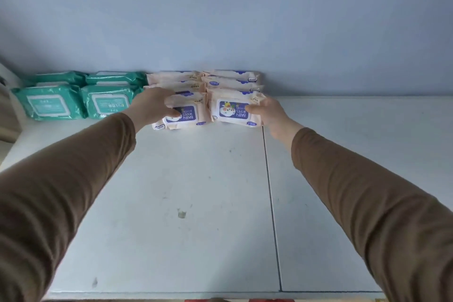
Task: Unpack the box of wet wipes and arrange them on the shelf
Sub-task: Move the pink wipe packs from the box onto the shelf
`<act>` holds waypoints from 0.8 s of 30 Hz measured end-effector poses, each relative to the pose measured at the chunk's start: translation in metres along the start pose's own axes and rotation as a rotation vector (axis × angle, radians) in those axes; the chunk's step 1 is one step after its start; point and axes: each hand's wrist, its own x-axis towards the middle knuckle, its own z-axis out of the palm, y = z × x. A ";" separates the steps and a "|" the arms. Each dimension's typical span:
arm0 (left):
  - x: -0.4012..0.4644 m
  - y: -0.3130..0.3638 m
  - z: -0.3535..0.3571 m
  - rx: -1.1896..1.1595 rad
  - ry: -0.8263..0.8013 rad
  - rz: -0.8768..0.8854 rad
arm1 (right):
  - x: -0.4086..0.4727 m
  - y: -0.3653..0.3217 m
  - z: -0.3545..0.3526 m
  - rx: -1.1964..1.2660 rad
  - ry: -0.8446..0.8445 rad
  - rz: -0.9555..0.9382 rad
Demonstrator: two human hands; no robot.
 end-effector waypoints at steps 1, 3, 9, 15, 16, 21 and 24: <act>0.006 -0.004 0.002 -0.010 0.019 0.004 | 0.004 0.000 0.004 -0.058 0.054 -0.019; 0.011 -0.008 0.006 0.000 0.088 0.032 | 0.008 0.005 0.012 -0.263 0.212 -0.084; 0.012 -0.019 0.021 0.265 0.280 0.269 | -0.002 0.038 0.039 -0.350 0.450 -0.135; 0.022 -0.014 0.024 0.279 0.289 0.253 | 0.013 0.029 0.042 -0.455 0.462 -0.086; 0.021 -0.013 0.024 0.283 0.295 0.249 | 0.012 0.028 0.042 -0.468 0.480 -0.070; 0.005 -0.005 0.029 0.338 0.387 0.315 | -0.007 0.028 0.039 -0.613 0.569 -0.070; -0.012 0.021 0.038 0.300 0.436 0.408 | -0.030 0.034 0.028 -0.647 0.552 -0.073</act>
